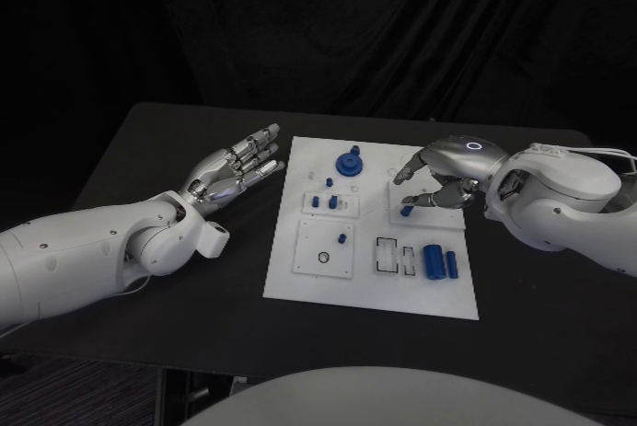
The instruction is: Assemble the parts on the task board
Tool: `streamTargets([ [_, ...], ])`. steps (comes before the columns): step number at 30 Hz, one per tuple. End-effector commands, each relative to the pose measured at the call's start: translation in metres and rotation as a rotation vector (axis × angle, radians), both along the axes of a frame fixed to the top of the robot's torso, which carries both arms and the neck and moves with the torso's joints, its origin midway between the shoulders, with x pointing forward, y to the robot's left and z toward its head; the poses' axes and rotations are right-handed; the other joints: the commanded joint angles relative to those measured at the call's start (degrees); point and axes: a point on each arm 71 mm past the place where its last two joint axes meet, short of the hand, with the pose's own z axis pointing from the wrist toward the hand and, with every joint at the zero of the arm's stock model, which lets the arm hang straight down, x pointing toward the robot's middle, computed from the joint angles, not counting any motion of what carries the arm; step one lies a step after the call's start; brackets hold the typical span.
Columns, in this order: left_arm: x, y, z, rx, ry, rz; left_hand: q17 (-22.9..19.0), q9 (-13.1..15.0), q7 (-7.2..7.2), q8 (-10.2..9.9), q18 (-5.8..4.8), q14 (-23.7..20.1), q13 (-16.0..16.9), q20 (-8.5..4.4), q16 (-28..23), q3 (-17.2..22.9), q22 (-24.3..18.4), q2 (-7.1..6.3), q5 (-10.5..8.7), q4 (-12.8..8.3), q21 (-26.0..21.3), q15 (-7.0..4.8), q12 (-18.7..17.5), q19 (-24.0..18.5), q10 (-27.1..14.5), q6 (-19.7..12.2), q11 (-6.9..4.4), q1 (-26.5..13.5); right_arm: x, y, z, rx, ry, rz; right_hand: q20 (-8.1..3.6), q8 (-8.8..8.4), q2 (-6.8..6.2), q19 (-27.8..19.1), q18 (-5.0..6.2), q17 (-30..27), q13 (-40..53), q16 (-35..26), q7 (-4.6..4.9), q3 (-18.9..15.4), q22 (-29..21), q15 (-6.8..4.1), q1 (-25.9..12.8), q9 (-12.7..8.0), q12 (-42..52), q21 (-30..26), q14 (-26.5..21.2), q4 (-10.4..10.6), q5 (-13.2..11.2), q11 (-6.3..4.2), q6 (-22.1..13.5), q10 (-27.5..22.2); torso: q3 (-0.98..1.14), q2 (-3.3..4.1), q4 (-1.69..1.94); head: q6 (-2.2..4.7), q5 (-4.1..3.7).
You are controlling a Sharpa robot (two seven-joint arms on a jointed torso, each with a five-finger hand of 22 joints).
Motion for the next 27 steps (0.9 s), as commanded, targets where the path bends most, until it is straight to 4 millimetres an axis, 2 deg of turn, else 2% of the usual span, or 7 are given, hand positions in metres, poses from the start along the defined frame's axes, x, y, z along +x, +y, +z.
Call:
streamTargets([
  [1,-0.001,-0.001,0.002,-0.028,-0.030,-0.006,-0.05,0.06,0.27,0.18,0.98,-0.03,-0.02,0.17,-0.13,0.05,0.04,0.00,0.23,-0.27,0.22,0.25,-0.14,0.18,-0.04,0.13,0.37,0.44,0.002,-0.006,-0.007,-0.023,0.031,-0.037,0.07,-0.41,-0.39,0.46,-0.20,0.04,-0.16,0.06,0.67,-0.08,7.30,0.12,0.25,-0.14,-0.31,0.05,0.50,0.40,0.12,-0.08,-0.03,0.65,0.11,-0.03,0.17,-0.01,-0.29],
  [11,-0.001,-0.002,0.001,-0.028,-0.027,-0.007,-0.06,0.06,0.28,0.17,0.97,-0.04,-0.03,0.18,-0.13,0.07,0.07,0.01,0.28,-0.32,0.23,0.26,-0.15,0.20,-0.05,0.10,0.39,0.49,0.004,-0.008,-0.020,-0.050,0.070,-0.042,0.41,-0.50,0.12,0.53,-0.17,-0.22,-0.85,-0.28,1.20,0.00,7.30,0.54,1.33,-0.66,-0.70,-0.52,0.55,0.22,0.05,-0.47,0.36,4.31,0.13,-0.10,-0.01,-0.01,0.00],
  [20,-0.001,-0.002,0.000,-0.028,-0.025,-0.009,-0.05,0.05,0.29,0.16,0.97,-0.03,-0.02,0.20,-0.13,0.11,-0.01,0.03,0.35,-0.39,0.22,0.29,-0.14,0.19,-0.04,0.05,0.41,0.56,0.004,-0.005,-0.030,-0.055,0.090,-0.031,0.49,-0.67,0.29,0.60,-0.18,-0.23,-1.07,-0.35,1.58,-0.04,7.35,0.62,1.55,-0.92,-1.03,-0.53,0.56,-0.02,0.04,-0.59,0.16,5.67,0.09,-0.13,0.12,-0.01,-0.08],
  [22,-0.001,-0.002,0.000,-0.028,-0.024,-0.010,-0.05,0.05,0.29,0.16,0.97,-0.04,-0.03,0.20,-0.13,0.12,-0.02,0.04,0.38,-0.41,0.23,0.30,-0.15,0.20,-0.05,0.05,0.42,0.58,0.004,-0.004,-0.031,-0.057,0.094,-0.030,0.50,-0.69,0.42,0.58,-0.15,-0.31,-1.23,-0.43,1.64,0.10,7.34,0.61,2.06,-1.03,-1.34,-0.72,0.53,-0.47,0.04,-0.61,0.17,6.13,0.11,-0.12,0.18,-0.01,-0.20],
  [27,-0.001,-0.002,-0.001,-0.028,-0.021,-0.010,-0.05,0.05,0.30,0.16,0.96,-0.03,-0.02,0.21,-0.13,0.14,0.03,0.06,0.41,-0.45,0.24,0.31,-0.15,0.22,-0.05,0.06,0.44,0.62,0.006,-0.004,-0.035,-0.067,0.106,-0.031,0.42,-0.58,1.11,0.54,-0.11,-0.47,-1.80,-0.65,1.53,1.04,7.35,0.49,4.20,-1.31,-2.44,-1.12,0.44,-2.61,0.04,-0.69,0.52,7.41,0.07,-0.09,0.04,-0.01,-0.11],
])
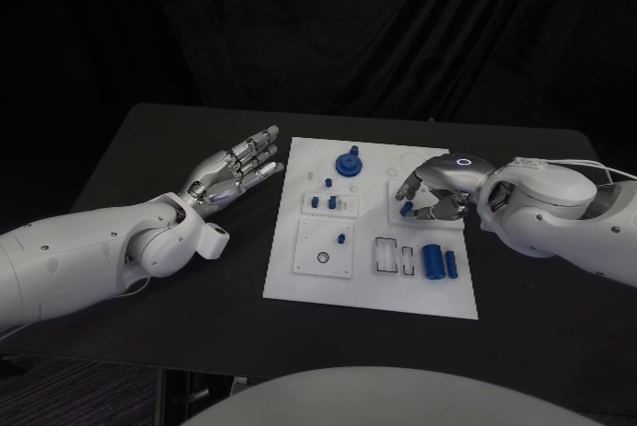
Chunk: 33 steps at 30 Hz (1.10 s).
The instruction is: Assemble the parts on the task board
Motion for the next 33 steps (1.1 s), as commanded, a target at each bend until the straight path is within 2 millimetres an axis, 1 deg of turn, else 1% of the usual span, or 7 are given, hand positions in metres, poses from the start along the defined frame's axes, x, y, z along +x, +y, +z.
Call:
streamTargets([
  [1,-0.0010,-0.0013,0.0015,-0.029,-0.025,-0.011,-0.08,0.06,0.30,0.16,0.96,-0.03,-0.02,0.22,-0.13,-0.02,0.04,0.06,0.21,-0.29,0.24,0.31,-0.14,0.22,-0.05,0.06,0.44,0.62,0.0009,-0.0007,-0.0041,-0.018,0.017,-0.006,0.06,0.15,0.40,0.19,-0.09,-0.07,-0.36,-0.43,0.42,0.87,7.37,0.13,1.81,-0.03,-0.69,-0.48,0.06,-1.66,0.05,-0.05,0.86,1.18,-0.04,0.03,-0.07,-0.01,0.07],
  [6,-0.0016,-0.0015,0.0001,-0.030,-0.021,-0.012,-0.08,0.07,0.34,0.16,0.96,-0.05,-0.03,0.23,-0.14,0.01,-0.05,0.07,0.25,-0.34,0.23,0.33,-0.15,0.20,-0.06,0.09,0.46,0.67,0.0017,0.0001,-0.0065,-0.013,0.016,-0.004,0.07,0.67,0.83,0.18,-0.10,-0.12,-0.64,-0.52,0.52,1.93,7.42,0.19,2.66,0.13,-1.17,-0.60,0.01,-2.72,0.07,-0.11,2.16,2.64,-0.02,0.08,-0.05,-0.01,0.10],
  [9,-0.0019,-0.0013,-0.0005,-0.029,-0.019,-0.013,-0.09,0.07,0.40,0.17,0.95,-0.06,-0.02,0.25,-0.14,0.05,-0.05,0.09,0.35,-0.42,0.23,0.35,-0.14,0.22,-0.04,0.12,0.50,0.75,0.0021,0.0006,-0.0070,-0.006,0.010,-0.003,0.01,0.89,0.97,0.11,-0.06,-0.27,-0.78,-0.66,0.98,2.81,7.40,0.06,2.99,0.24,-1.42,-0.85,-0.07,-3.23,0.08,-0.28,2.85,4.07,-0.03,0.08,-0.04,-0.01,0.04],
  [10,-0.0020,-0.0013,-0.0007,-0.029,-0.019,-0.013,-0.09,0.08,0.44,0.17,0.95,-0.06,-0.02,0.25,-0.14,0.07,-0.05,0.09,0.40,-0.48,0.23,0.36,-0.14,0.23,-0.04,0.14,0.51,0.80,0.0023,0.0008,-0.0071,-0.004,0.008,-0.002,-0.08,1.22,1.10,0.13,-0.07,-0.14,-0.81,-0.60,1.67,3.63,7.44,-0.12,3.38,0.41,-1.51,-0.79,-0.05,-3.61,0.10,-0.52,3.67,5.55,-0.04,0.07,-0.05,-0.01,0.07],
  [11,-0.0020,-0.0013,-0.0009,-0.029,-0.018,-0.013,-0.08,0.08,0.48,0.18,0.95,-0.05,-0.02,0.26,-0.14,0.09,-0.06,0.07,0.48,-0.54,0.23,0.37,-0.15,0.24,-0.05,0.15,0.53,0.85,0.0025,0.0011,-0.0071,-0.003,0.007,-0.002,-0.12,1.39,1.12,0.15,-0.08,-0.15,-0.86,-0.62,1.89,3.93,7.46,-0.12,3.49,0.49,-1.68,-0.73,-0.05,-3.73,0.11,-0.56,4.06,5.86,-0.03,0.07,-0.05,-0.01,0.11],
  [16,-0.0024,-0.0020,-0.0017,-0.030,-0.015,-0.015,-0.09,0.08,0.61,0.17,0.93,-0.06,-0.02,0.29,-0.14,0.21,-0.16,0.14,1.05,-0.84,0.22,0.41,-0.14,0.26,-0.05,0.13,0.58,1.06,0.0034,0.0033,-0.0071,0.007,-0.003,0.005,-0.24,2.02,1.00,0.10,-0.07,-0.02,-1.01,-0.58,2.35,5.23,7.47,-0.17,3.66,0.85,-2.54,-0.87,-0.02,-4.20,0.08,-0.70,5.67,7.36,-0.01,0.04,-0.04,-0.01,0.11],
  [33,-0.0033,-0.0022,-0.0028,-0.030,-0.010,-0.017,-0.09,0.08,0.66,0.18,0.93,-0.07,-0.02,0.30,-0.15,0.36,-0.24,0.27,1.66,-1.10,0.21,0.41,-0.14,0.28,-0.04,0.15,0.61,1.22,0.0033,0.0078,-0.0052,0.039,-0.032,0.019,-0.78,3.75,0.63,0.20,-0.11,0.07,-0.98,-0.69,2.30,7.05,7.54,-0.80,2.44,2.16,-4.09,-0.63,0.07,-4.28,-0.03,-1.56,10.02,11.78,-0.02,0.03,0.00,-0.01,0.21],
])
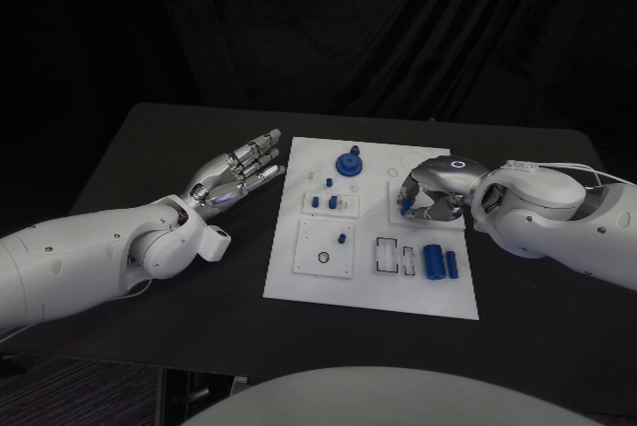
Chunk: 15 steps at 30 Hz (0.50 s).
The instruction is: Assemble the parts on the task board
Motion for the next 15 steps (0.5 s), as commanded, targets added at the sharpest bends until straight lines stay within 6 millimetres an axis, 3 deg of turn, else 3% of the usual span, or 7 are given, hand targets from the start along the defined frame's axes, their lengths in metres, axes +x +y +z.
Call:
streamTargets([
  [1,-0.001,-0.001,0.002,-0.028,-0.020,-0.013,-0.05,0.09,0.46,0.18,0.93,-0.07,-0.02,0.30,-0.14,0.04,-0.03,0.05,0.28,-0.31,0.22,0.41,-0.14,0.28,0.18,-0.06,0.41,0.53,-0.001,0.002,0.002,0.026,-0.025,0.008,-0.56,0.40,-0.10,0.01,-0.11,0.08,-0.02,-0.14,-0.10,0.43,7.54,-0.42,-0.38,0.18,-0.31,0.00,0.09,0.05,-0.02,-0.04,0.62,0.49,0.00,-0.03,0.02,-0.01,0.08],
  [10,-0.002,0.000,0.001,-0.026,-0.019,-0.011,-0.05,0.09,0.46,0.18,0.93,-0.07,-0.01,0.31,-0.14,0.08,-0.05,0.08,0.40,-0.38,0.21,0.41,-0.13,0.29,0.22,-0.03,0.43,0.58,-0.008,0.001,0.007,0.053,-0.042,0.005,-0.75,0.93,-0.23,0.11,-0.14,0.14,-0.01,-0.15,-0.35,0.82,7.59,-0.64,-0.26,0.72,-0.77,0.22,0.16,-0.31,-0.03,-0.31,1.84,1.63,-0.03,-0.02,-0.03,-0.01,0.36],
  [15,-0.002,0.000,0.001,-0.025,-0.017,-0.010,-0.05,0.10,0.47,0.19,0.93,-0.07,-0.01,0.32,-0.14,0.13,-0.06,0.12,0.48,-0.44,0.21,0.42,-0.13,0.29,0.23,0.00,0.45,0.64,-0.014,0.001,0.019,0.094,-0.049,-0.012,-0.87,1.21,-0.29,0.17,-0.16,-0.04,0.02,-0.31,-0.51,0.99,7.62,-0.79,-0.19,1.05,-0.95,0.34,0.15,-0.53,-0.04,-0.50,2.46,2.36,0.00,0.04,0.00,-0.01,0.38],
])
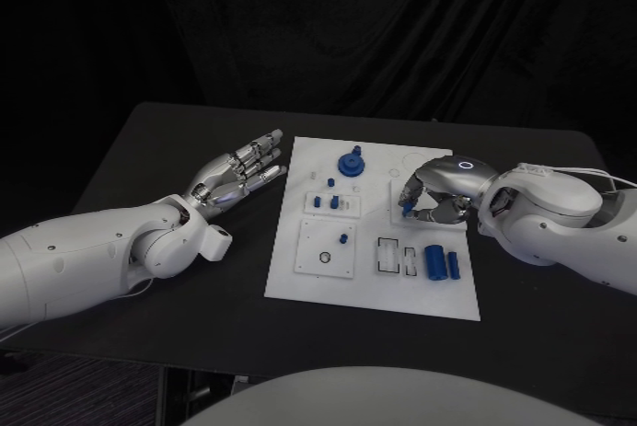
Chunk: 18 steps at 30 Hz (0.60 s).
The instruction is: Assemble the parts on the task board
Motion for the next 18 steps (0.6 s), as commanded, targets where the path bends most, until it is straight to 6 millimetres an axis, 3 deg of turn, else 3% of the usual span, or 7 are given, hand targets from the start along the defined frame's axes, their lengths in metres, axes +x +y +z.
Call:
streamTargets([
  [1,-0.001,-0.001,0.002,-0.025,-0.019,-0.011,-0.06,0.10,0.47,0.19,0.93,-0.07,-0.01,0.32,-0.14,0.13,-0.06,0.12,0.48,-0.44,0.22,0.42,-0.13,0.30,0.05,0.00,0.28,0.64,-0.001,0.000,0.012,0.060,-0.023,-0.032,-0.31,0.40,-0.14,-0.06,-0.16,0.00,0.01,-0.27,-0.07,0.31,7.58,-0.40,-0.32,0.23,-0.29,0.33,0.18,-0.13,0.21,-0.01,0.42,0.44,0.02,0.06,0.02,-0.01,-0.02],
  [8,-0.001,-0.001,0.001,-0.023,-0.018,-0.009,-0.06,0.10,0.47,0.19,0.93,-0.07,0.00,0.32,-0.15,0.16,-0.09,0.15,0.50,-0.48,0.21,0.42,-0.12,0.29,0.08,-0.02,0.30,0.68,-0.008,0.008,0.028,0.119,-0.010,-0.040,-0.48,0.53,-0.17,0.72,-0.52,2.51,0.00,1.43,-0.16,0.50,8.10,-0.56,-0.26,0.56,-0.60,2.49,1.10,-0.37,0.20,-0.16,0.78,1.10,0.06,0.01,-0.07,-0.01,-0.01],
  [10,-0.001,-0.002,0.001,-0.024,-0.018,-0.011,-0.06,0.10,0.47,0.19,0.93,-0.07,0.00,0.32,-0.15,0.16,-0.09,0.15,0.50,-0.48,0.21,0.42,-0.12,0.29,0.08,-0.02,0.30,0.68,-0.012,0.014,0.031,0.131,-0.005,-0.027,-0.50,0.52,-0.19,0.84,-0.58,2.91,0.00,1.71,-0.18,0.51,8.18,-0.58,-0.27,0.59,-0.65,2.81,1.25,-0.40,0.20,-0.17,0.78,1.17,0.01,-0.01,-0.03,-0.01,0.15],
  [11,-0.001,-0.003,0.001,-0.025,-0.018,-0.013,-0.06,0.10,0.47,0.19,0.93,-0.07,0.00,0.32,-0.15,0.16,-0.09,0.15,0.50,-0.48,0.21,0.42,-0.12,0.29,0.08,-0.02,0.30,0.68,-0.014,0.017,0.032,0.135,-0.003,-0.018,-0.73,0.51,-0.16,2.83,-1.48,8.00,0.02,5.36,-0.32,0.67,9.45,-0.82,-0.36,0.91,-0.93,8.30,3.13,-0.60,0.20,-0.38,0.92,1.93,-0.01,-0.02,0.00,-0.01,0.22],
  [12,-0.001,-0.004,0.001,-0.026,-0.018,-0.014,-0.07,0.10,0.47,0.18,0.93,-0.08,0.00,0.33,-0.15,0.18,-0.12,0.17,0.51,-0.50,0.21,0.42,-0.12,0.28,0.07,-0.04,0.31,0.69,-0.016,0.021,0.032,0.140,0.001,-0.006,-0.89,0.48,-0.20,3.63,-1.84,9.12,0.07,6.25,-0.45,0.72,9.90,-0.99,-0.48,1.13,-0.99,10.52,3.59,-0.76,0.19,-0.57,1.00,2.62,-0.05,-0.01,0.01,-0.01,0.30],
  [18,0.000,-0.007,0.000,-0.029,-0.016,-0.022,-0.08,0.08,0.47,0.16,0.92,-0.12,-0.02,0.35,-0.17,0.31,-0.25,0.32,0.47,-0.61,0.18,0.42,-0.14,0.24,0.00,-0.13,0.39,0.79,-0.030,0.051,0.029,0.144,0.009,0.092,-1.05,0.42,-0.25,4.06,-2.02,8.56,0.09,6.07,-0.52,0.80,10.14,-1.09,-0.49,1.34,-1.14,11.80,3.59,-1.01,0.18,-0.72,1.04,3.11,-0.12,-0.01,-0.08,-0.01,0.17],
])
